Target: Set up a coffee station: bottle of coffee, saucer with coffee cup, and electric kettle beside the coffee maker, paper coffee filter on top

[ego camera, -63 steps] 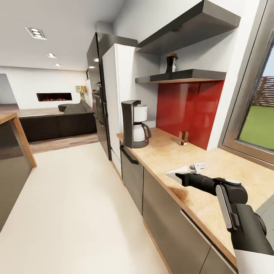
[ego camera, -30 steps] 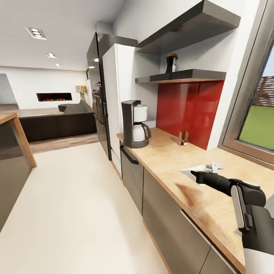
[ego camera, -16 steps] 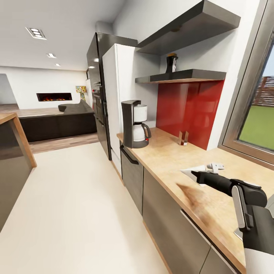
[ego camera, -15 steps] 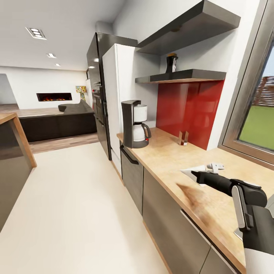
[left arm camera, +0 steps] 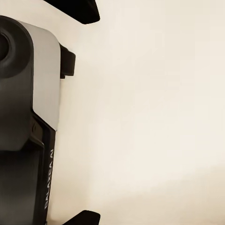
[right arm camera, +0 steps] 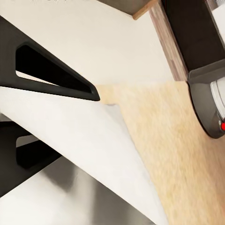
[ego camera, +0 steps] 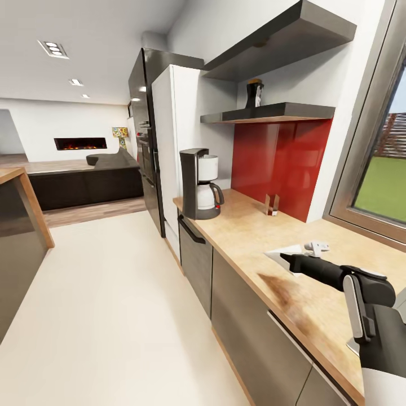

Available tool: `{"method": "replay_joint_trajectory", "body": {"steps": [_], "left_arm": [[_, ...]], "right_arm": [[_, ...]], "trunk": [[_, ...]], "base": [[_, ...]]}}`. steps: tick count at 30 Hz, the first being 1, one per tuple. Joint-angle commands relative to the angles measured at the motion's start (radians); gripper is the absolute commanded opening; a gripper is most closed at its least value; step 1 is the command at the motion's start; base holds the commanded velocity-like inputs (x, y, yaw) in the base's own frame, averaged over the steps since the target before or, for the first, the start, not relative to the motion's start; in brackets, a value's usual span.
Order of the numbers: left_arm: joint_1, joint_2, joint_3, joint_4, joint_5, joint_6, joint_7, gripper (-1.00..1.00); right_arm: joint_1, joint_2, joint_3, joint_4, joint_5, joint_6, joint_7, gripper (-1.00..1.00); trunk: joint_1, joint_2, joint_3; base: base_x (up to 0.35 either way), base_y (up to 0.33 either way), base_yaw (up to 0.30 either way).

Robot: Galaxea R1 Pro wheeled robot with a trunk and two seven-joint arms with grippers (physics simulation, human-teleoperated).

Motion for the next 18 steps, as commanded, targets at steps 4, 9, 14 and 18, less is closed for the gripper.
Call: {"method": "replay_joint_trajectory", "body": {"steps": [4,9,14,18], "left_arm": [[0.0,-0.001,0.003,-0.001,0.001,-0.001,0.0,1.0],[0.0,-0.001,0.003,-0.001,0.001,-0.001,0.0,1.0],[0.0,-0.001,0.003,-0.001,0.001,-0.001,0.0,1.0],[0.001,-0.001,0.003,-0.001,0.001,-0.001,0.0,1.0]], "right_arm": [[-0.001,0.0,-0.001,0.0,-0.004,0.008,0.005,-1.0],[-0.001,0.0,-0.001,0.0,-0.004,0.008,0.005,-1.0],[-0.001,0.0,-0.001,0.0,-0.003,0.008,0.005,-1.0],[-0.001,0.002,-0.002,-0.001,0.004,0.003,-0.025,-1.0]], "trunk": [[0.0,-0.001,-0.001],[0.0,-0.001,-0.001],[0.0,-0.001,-0.001],[0.0,-0.001,-0.001]], "base": [[0.0,0.0,0.0],[0.0,0.0,0.0],[0.0,0.0,0.0],[0.0,0.0,0.0]]}}
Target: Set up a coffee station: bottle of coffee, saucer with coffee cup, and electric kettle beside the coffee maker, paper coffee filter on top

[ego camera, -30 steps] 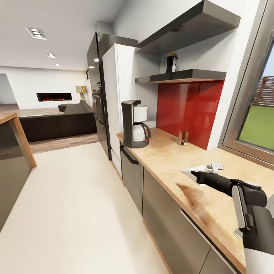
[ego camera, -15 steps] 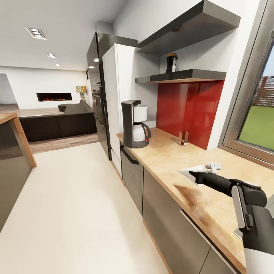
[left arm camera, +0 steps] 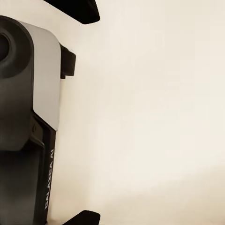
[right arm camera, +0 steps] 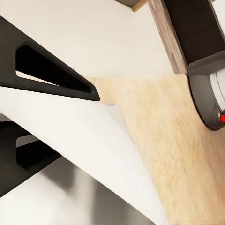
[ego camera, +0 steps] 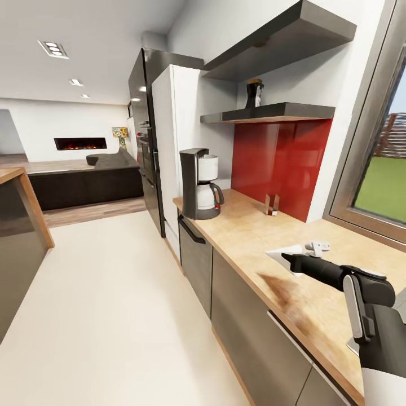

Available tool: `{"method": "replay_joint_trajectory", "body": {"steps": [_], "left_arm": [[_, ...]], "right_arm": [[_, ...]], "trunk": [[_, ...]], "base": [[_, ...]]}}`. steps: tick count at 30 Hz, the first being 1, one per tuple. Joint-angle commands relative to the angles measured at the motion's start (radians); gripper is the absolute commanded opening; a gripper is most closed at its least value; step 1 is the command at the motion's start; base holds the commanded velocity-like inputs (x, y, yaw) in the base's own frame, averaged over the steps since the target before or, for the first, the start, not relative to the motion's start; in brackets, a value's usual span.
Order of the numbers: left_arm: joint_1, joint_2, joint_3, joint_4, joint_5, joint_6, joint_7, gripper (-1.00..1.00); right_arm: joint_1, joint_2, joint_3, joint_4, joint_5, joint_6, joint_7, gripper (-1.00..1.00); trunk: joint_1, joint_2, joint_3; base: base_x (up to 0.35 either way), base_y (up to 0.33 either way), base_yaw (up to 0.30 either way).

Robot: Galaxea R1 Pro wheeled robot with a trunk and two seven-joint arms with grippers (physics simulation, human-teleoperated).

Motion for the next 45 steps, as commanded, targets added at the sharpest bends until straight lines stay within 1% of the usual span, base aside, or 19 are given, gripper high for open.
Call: {"method": "replay_joint_trajectory", "body": {"steps": [1,2,3,5,8,11,14,20,25,28,35,37,45], "left_arm": [[0.0,-0.001,0.003,-0.001,0.001,-0.001,0.0,1.0],[0.0,-0.001,0.003,-0.001,0.001,-0.001,0.0,1.0],[0.0,-0.001,0.003,-0.001,0.001,-0.001,0.0,1.0],[0.0,-0.001,0.003,-0.001,0.001,-0.001,0.0,1.0],[0.0,-0.001,0.003,-0.001,0.001,-0.001,0.0,1.0],[0.0,-0.001,0.003,-0.001,0.001,-0.001,0.0,1.0],[0.0,-0.001,0.003,-0.001,0.001,-0.001,0.0,1.0],[0.0,-0.001,0.003,-0.001,0.001,-0.001,0.0,1.0],[0.0,-0.001,0.003,-0.001,0.001,-0.002,0.0,1.0],[0.0,-0.001,0.003,-0.001,0.001,-0.002,0.0,1.0],[0.0,-0.001,0.003,-0.001,0.001,-0.002,-0.001,1.0],[0.001,-0.004,0.003,0.002,0.002,-0.003,-0.002,1.0],[0.001,-0.004,0.003,0.002,0.002,-0.003,-0.002,1.0]], "right_arm": [[-0.001,0.001,-0.002,-0.001,-0.001,0.007,-0.036,-1.0],[-0.001,0.001,-0.002,-0.001,-0.001,0.006,-0.06,-1.0],[-0.001,0.001,-0.002,-0.001,-0.001,0.006,-0.106,-1.0],[-0.001,0.002,-0.002,-0.002,-0.002,0.005,-0.158,-1.0],[-0.001,0.004,-0.001,-0.002,-0.002,0.005,-0.197,-1.0],[-0.001,0.004,-0.001,-0.002,-0.002,0.005,-0.21,-1.0],[-0.001,0.004,-0.001,-0.002,-0.002,0.006,-0.213,-1.0],[-0.001,0.003,0.0,-0.001,-0.016,0.01,-0.202,-1.0],[0.0,0.003,0.002,-0.001,-0.029,0.012,-0.136,-1.0],[-0.001,0.003,0.001,-0.001,-0.03,0.012,-0.122,-1.0],[0.0,0.004,0.005,-0.001,-0.031,0.011,-0.113,-1.0],[-0.001,0.008,0.01,0.003,-0.028,0.001,-0.11,-1.0],[-0.001,0.008,0.01,0.004,-0.028,0.001,-0.11,-1.0]], "trunk": [[0.0,-0.001,-0.001],[0.0,-0.001,-0.001],[0.0,-0.001,-0.001],[0.0,-0.001,-0.001],[0.0,-0.001,-0.001],[0.0,-0.001,-0.001],[0.0,-0.001,-0.001],[0.0,-0.001,-0.001],[0.0,-0.001,-0.001],[0.0,-0.001,-0.001],[0.0,-0.001,-0.001],[0.0,-0.001,-0.001],[0.0,-0.001,-0.001]], "base": [[0.0,0.0,0.0],[0.0,0.0,0.0],[0.0,0.0,0.0],[0.0,0.0,0.0],[0.0,0.0,0.0],[0.0,0.0,0.0],[0.0,0.0,0.0],[0.0,0.0,0.0],[0.0,0.0,0.0],[0.0,0.0,0.0],[0.0,0.0,0.0],[0.0,0.0,0.0],[0.0,0.0,0.0]]}}
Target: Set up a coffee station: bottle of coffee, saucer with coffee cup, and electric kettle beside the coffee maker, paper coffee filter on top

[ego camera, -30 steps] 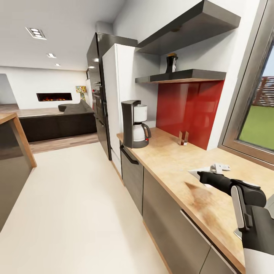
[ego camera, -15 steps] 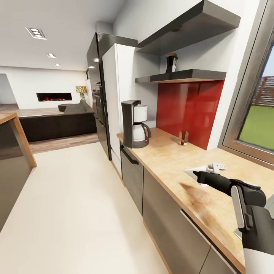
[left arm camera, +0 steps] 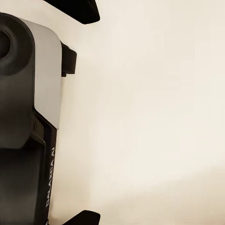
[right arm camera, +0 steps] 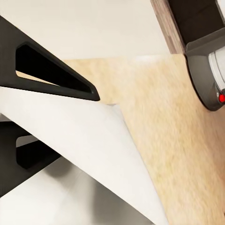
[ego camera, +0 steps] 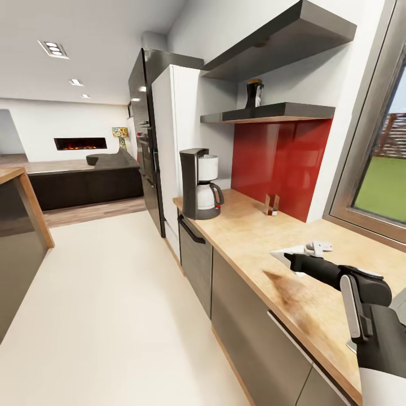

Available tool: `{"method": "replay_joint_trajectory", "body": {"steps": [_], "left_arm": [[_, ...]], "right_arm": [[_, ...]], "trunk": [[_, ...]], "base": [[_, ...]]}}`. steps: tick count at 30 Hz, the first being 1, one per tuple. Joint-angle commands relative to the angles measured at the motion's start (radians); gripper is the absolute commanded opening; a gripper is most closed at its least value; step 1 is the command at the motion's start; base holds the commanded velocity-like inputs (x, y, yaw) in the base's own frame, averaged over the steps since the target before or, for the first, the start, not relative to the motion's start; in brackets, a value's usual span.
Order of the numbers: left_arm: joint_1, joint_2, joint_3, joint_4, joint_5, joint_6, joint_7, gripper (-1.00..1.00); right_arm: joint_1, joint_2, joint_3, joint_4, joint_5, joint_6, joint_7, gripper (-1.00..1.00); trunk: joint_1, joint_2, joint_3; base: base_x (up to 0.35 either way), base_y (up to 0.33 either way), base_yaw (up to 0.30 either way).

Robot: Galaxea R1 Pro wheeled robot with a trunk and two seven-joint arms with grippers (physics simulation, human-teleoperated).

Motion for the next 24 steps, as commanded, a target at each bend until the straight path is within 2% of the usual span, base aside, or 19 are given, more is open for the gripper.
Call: {"method": "replay_joint_trajectory", "body": {"steps": [1,11,13,24], "left_arm": [[0.0,-0.001,0.003,-0.001,0.001,-0.001,0.0,1.0],[0.0,-0.001,0.003,-0.001,0.001,-0.001,0.0,1.0],[0.0,-0.008,0.003,-0.001,0.001,-0.001,0.0,1.0],[0.0,-0.016,0.004,-0.001,0.0,-0.001,0.0,1.0]], "right_arm": [[-0.001,0.0,-0.001,-0.001,-0.005,0.008,0.002,-1.0],[-0.001,0.0,-0.001,-0.001,-0.005,0.008,0.002,-1.0],[-0.001,0.0,0.001,0.0,-0.006,0.013,0.003,-1.0],[-0.001,0.0,0.004,-0.001,-0.006,0.018,0.004,-1.0]], "trunk": [[0.0,-0.001,-0.001],[0.0,-0.001,-0.001],[0.0,-0.001,-0.001],[0.0,-0.001,-0.001]], "base": [[0.0,0.0,0.0],[0.0,0.0,0.0],[0.017,0.015,0.0],[0.07,0.075,0.0]]}}
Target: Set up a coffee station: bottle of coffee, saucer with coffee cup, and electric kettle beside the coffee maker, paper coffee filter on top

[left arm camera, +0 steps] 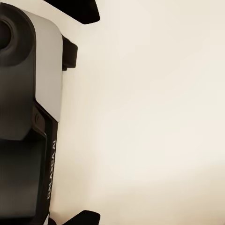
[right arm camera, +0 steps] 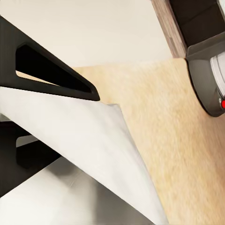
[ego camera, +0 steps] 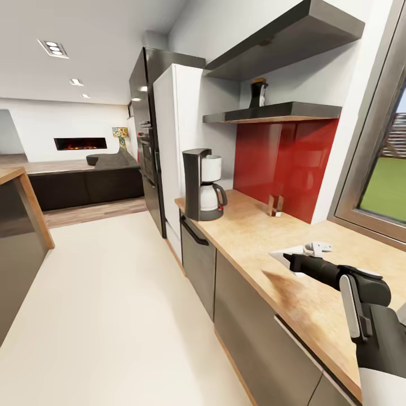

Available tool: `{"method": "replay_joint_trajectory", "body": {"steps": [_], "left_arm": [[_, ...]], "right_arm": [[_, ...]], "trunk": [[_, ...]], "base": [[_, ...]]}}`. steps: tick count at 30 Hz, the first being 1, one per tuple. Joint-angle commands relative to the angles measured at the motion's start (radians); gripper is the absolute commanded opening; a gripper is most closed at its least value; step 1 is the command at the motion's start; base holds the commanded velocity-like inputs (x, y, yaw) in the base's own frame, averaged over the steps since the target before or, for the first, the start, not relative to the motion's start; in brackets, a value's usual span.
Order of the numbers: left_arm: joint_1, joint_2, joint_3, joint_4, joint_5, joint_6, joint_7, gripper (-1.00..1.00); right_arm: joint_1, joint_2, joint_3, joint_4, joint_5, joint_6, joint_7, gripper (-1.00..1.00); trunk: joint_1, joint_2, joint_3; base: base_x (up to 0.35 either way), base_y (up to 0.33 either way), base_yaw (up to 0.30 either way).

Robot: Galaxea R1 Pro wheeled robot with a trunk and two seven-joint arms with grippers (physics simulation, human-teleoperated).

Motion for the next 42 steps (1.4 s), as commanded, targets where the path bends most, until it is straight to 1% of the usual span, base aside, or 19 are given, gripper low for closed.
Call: {"method": "replay_joint_trajectory", "body": {"steps": [1,6,42], "left_arm": [[0.0,-0.001,0.003,-0.001,0.001,-0.001,0.0,1.0],[0.0,-0.001,0.003,-0.001,0.002,-0.001,0.0,1.0],[0.0,-0.001,0.005,-0.001,0.004,0.0,0.0,1.0]], "right_arm": [[-0.001,0.0,-0.001,-0.001,-0.005,0.008,0.002,-1.0],[-0.001,0.0,-0.001,-0.001,-0.005,0.008,0.002,-1.0],[-0.001,0.0,0.0,-0.002,-0.005,0.008,0.002,-1.0]], "trunk": [[0.0,-0.001,-0.001],[0.0,-0.001,-0.001],[-0.138,0.251,0.112]], "base": [[0.01,0.01,0.0],[0.004,0.004,0.0],[0.0,0.0,0.0]]}}
